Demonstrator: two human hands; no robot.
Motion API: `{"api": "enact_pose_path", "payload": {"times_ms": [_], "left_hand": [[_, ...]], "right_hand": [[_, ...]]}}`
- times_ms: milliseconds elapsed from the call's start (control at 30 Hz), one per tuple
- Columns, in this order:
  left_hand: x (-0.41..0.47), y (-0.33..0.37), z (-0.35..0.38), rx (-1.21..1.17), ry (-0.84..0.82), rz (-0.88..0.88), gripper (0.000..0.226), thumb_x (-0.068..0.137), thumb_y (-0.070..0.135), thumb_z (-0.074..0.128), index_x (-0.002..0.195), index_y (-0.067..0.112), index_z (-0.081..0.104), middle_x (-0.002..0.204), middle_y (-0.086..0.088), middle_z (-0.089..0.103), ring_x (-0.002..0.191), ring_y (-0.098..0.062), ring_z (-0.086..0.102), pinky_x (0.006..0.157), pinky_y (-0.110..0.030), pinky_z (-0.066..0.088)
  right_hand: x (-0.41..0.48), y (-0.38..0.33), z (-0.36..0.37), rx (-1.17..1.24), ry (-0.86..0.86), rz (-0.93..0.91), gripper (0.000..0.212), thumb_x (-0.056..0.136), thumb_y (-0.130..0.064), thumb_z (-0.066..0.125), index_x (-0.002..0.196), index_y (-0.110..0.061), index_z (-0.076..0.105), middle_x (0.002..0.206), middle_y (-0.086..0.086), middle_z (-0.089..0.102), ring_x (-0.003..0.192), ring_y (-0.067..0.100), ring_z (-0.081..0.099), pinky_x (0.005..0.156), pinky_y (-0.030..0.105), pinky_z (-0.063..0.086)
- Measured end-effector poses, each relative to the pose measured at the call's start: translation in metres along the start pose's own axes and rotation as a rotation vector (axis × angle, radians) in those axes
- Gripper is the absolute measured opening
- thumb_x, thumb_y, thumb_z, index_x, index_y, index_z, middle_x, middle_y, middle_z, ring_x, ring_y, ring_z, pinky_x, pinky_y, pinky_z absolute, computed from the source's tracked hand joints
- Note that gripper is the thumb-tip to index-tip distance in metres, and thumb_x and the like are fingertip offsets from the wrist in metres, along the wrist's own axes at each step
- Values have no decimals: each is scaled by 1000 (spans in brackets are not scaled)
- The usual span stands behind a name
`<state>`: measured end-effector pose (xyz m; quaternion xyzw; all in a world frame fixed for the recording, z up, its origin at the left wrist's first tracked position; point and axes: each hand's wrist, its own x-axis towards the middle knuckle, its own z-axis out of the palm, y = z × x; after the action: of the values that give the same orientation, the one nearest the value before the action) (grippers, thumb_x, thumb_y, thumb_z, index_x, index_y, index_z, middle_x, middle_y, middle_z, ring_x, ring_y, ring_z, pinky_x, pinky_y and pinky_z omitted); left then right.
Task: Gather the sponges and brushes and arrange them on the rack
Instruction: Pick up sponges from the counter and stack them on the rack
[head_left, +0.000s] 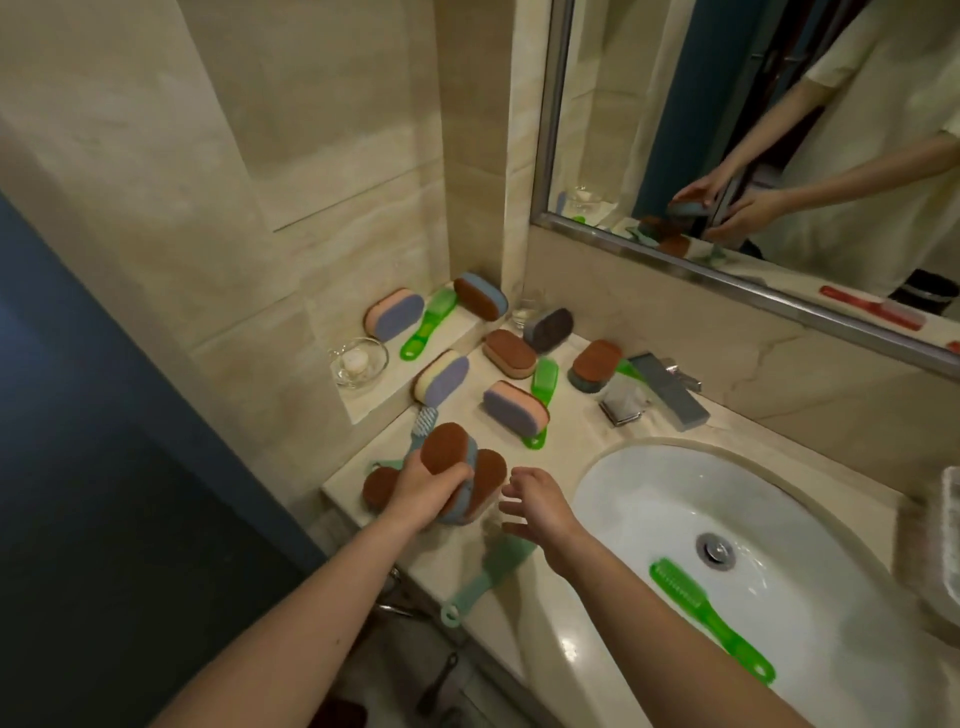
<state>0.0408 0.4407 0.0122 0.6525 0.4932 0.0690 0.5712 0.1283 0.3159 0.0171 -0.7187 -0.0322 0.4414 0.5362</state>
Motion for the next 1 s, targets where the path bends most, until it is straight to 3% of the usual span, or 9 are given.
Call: {"api": "enact_pose_path", "payload": {"times_ms": [100,200,367,467,533,667,733,867,1000], "left_hand": [[18,-5,-8,1,-18,-3,69,78,30,70,138,11,42,123,-9,59,103,-22,55,80,-26,42],[32,-8,-12,-2,-37,-15,66,78,34,70,135,13,44,113,-4,60,96,-20,55,73,-25,41],[45,-7,-11,-21,-78,-13,61,79,39,68,131,14,47,111,-3,61,95,-19,59,69,-24,46],[47,-6,-7,-42,-100,-10,60,80,38,67,131,14,47,118,-7,61,103,-24,59,82,-30,50],[46,-5,-5,-83,-104,13,56,82,37,66,130,15,49,119,-8,62,106,-24,60,88,-34,51],[39,3,2,-205,-157,42,41,87,38,62,120,16,55,107,-7,67,93,-21,66,68,-26,52],[35,13,8,-246,-200,64,37,88,36,59,116,11,59,100,-11,70,88,-24,68,64,-27,53],[22,40,27,-271,-243,190,24,94,29,52,107,13,65,82,-1,71,64,-6,69,49,-16,48],[3,73,55,-379,-357,234,27,95,25,50,105,5,65,88,-13,70,68,-20,69,53,-27,52]], "right_hand": [[18,5,14,17,16,63,27,99,-25,37,123,-14,46,112,11,56,103,26,58,86,41,52],[29,8,24,41,34,104,38,98,-24,39,134,-11,41,103,8,51,88,22,52,75,36,50],[38,13,33,39,66,139,49,99,-25,39,145,-12,30,116,9,52,87,21,53,77,36,47],[38,15,34,57,68,130,45,97,-19,42,140,-11,35,106,7,55,96,24,59,80,36,53],[36,14,32,94,70,111,53,94,-13,47,145,-13,30,102,1,56,93,19,60,68,28,52],[26,6,23,124,106,28,66,90,-8,52,148,-24,26,110,2,57,88,11,60,58,21,48],[20,0,16,148,124,-19,62,88,-9,55,144,-25,35,117,4,59,91,16,63,59,21,50],[5,-11,-8,188,151,-94,66,83,-10,62,143,-23,39,127,8,57,105,23,62,74,29,54],[-14,-22,-42,265,253,-228,65,82,-11,70,140,-22,42,126,6,57,108,22,62,74,28,55]]}}
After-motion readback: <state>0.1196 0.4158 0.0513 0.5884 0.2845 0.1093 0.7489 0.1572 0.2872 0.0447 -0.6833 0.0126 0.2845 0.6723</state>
